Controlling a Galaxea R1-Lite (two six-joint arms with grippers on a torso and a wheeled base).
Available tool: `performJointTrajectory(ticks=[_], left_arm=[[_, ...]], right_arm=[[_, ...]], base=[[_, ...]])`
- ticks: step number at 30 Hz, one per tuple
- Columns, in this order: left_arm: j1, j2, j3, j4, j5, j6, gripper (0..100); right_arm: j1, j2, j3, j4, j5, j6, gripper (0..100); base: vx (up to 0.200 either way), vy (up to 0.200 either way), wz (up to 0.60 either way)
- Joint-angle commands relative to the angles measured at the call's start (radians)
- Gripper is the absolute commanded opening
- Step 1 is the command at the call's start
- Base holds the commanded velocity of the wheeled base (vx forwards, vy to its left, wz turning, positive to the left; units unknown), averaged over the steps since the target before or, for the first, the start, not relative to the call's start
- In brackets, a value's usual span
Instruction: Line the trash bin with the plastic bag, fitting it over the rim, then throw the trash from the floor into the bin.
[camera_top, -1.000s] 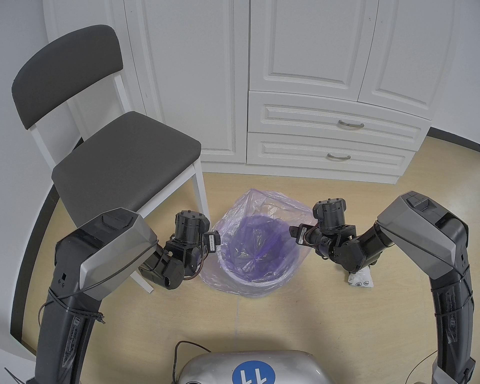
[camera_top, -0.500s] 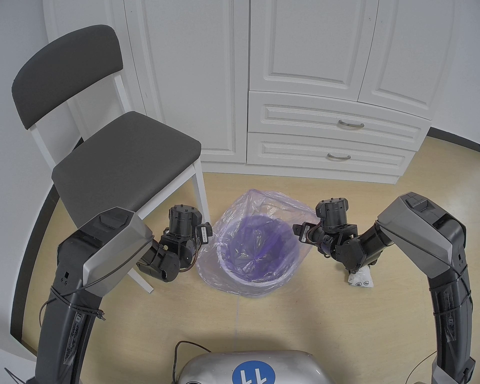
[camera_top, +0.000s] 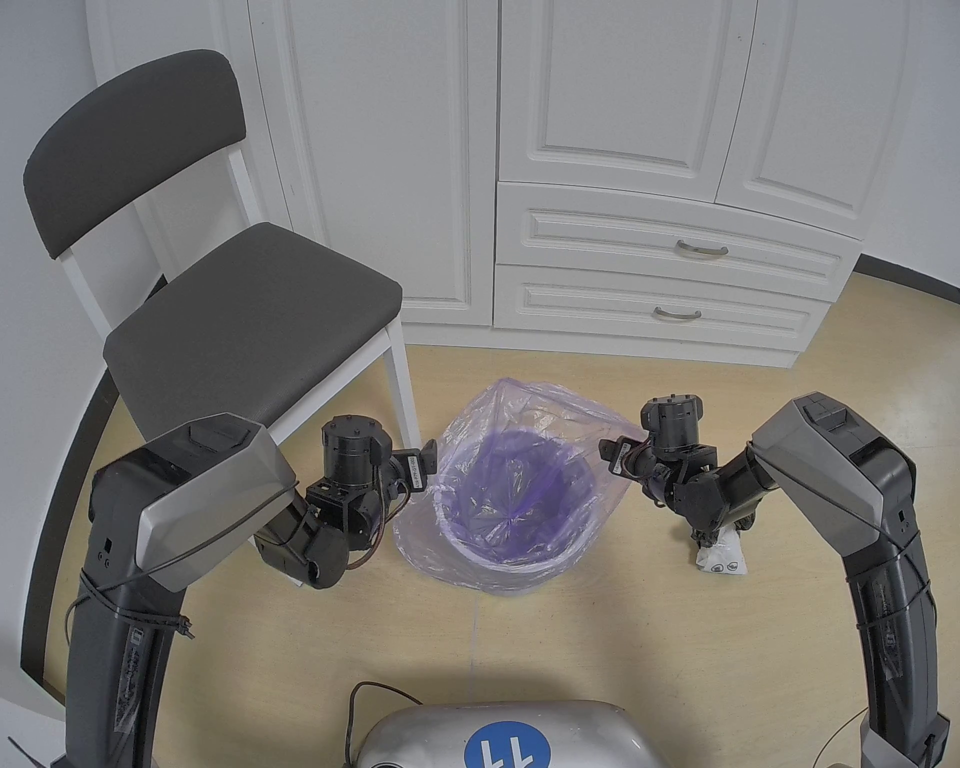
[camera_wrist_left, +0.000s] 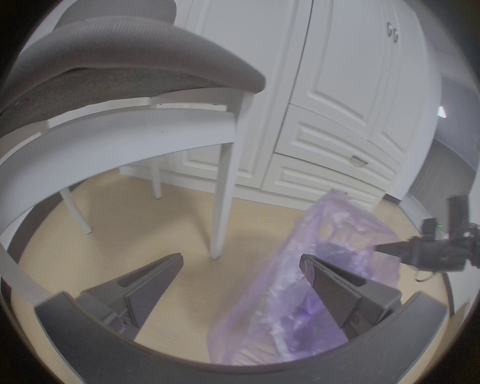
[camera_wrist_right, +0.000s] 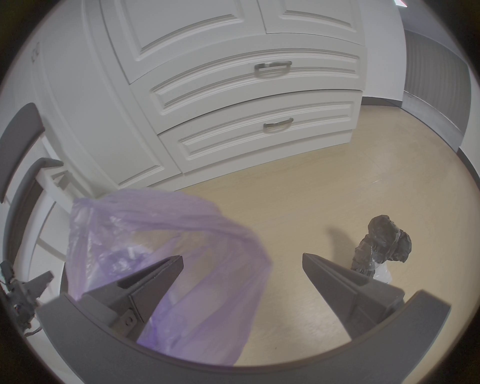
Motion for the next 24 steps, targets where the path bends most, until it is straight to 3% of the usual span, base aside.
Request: performJointTrajectory(ticks=[1, 8, 17, 24], left_arm=[[-0.029, -0.063, 0.129, -0.091, -0.087, 0.02, 100], [-0.04, -0.048, 0.129, -0.091, -0.088, 0.032, 100], [-0.033, -0.02, 0.087, -0.097, -0.082, 0.029, 100], [-0.033, -0.018, 0.089, -0.096, -0.082, 0.029, 100]], right_arm=[[-0.03, 0.073, -0.056, 0.009, 0.0, 0.001, 100], [-0.038, 0.089, -0.064, 0.014, 0.003, -0.004, 100], [-0.041, 0.056, -0.033, 0.195, 0.009, -0.024, 100], [-0.032, -0.039, 0.139, 0.203, 0.095, -0.122, 100]], base=[[0.0, 0.0, 0.0], [0.0, 0.0, 0.0], [0.0, 0.0, 0.0], [0.0, 0.0, 0.0]])
